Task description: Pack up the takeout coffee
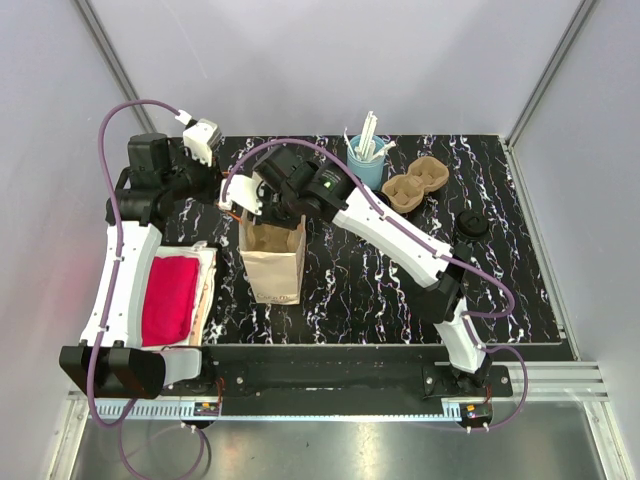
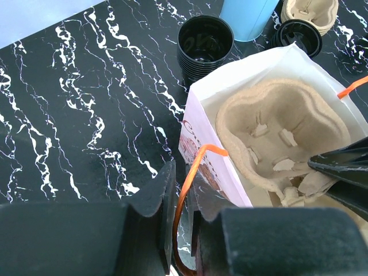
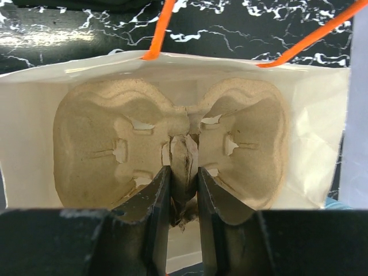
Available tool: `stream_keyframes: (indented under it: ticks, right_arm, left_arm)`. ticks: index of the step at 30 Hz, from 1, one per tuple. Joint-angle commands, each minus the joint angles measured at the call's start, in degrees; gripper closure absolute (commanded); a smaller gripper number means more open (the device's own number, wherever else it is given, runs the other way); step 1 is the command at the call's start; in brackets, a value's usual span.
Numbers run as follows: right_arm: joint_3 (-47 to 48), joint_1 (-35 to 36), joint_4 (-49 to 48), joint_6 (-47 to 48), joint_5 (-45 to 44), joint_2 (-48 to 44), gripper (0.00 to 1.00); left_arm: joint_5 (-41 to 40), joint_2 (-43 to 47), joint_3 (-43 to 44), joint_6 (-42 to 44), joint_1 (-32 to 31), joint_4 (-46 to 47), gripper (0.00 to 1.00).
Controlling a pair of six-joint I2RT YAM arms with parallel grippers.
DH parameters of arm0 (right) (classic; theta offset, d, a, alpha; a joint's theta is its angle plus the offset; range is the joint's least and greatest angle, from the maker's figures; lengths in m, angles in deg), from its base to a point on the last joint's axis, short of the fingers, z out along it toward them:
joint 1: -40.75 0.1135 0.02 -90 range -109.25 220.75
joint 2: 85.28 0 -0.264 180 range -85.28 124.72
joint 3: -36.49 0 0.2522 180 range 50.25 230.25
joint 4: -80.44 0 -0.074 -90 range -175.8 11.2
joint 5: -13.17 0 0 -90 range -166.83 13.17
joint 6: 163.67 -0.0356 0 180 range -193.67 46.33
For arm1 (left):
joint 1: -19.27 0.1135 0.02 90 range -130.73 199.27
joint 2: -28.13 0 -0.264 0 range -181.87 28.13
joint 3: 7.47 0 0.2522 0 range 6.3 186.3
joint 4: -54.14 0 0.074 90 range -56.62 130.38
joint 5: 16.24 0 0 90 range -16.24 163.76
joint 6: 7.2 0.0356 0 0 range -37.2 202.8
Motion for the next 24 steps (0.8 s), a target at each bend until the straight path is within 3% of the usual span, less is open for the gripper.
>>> stream_keyframes:
  ticks: [1, 17, 24]
  right_arm:
    - [-0.50, 0.45, 0.77, -1.42, 2.63, 0.01, 0.71]
    - [-2.08, -4.12, -2.82, -3.97, 11.77, 2.57, 0.70]
    - [-3.14, -4.30, -3.97, -4.67, 12.48, 2.13, 0.62]
  left_arm:
    - [1.11, 1.83, -0.53, -0.56, 0.27, 2.45, 0.85]
    - [2.07, 3.32, -2.20, -0.47, 0.27, 2.45, 0.84]
    - [1.81, 3.68, -3.08, -0.29, 0.27, 2.72, 0.83]
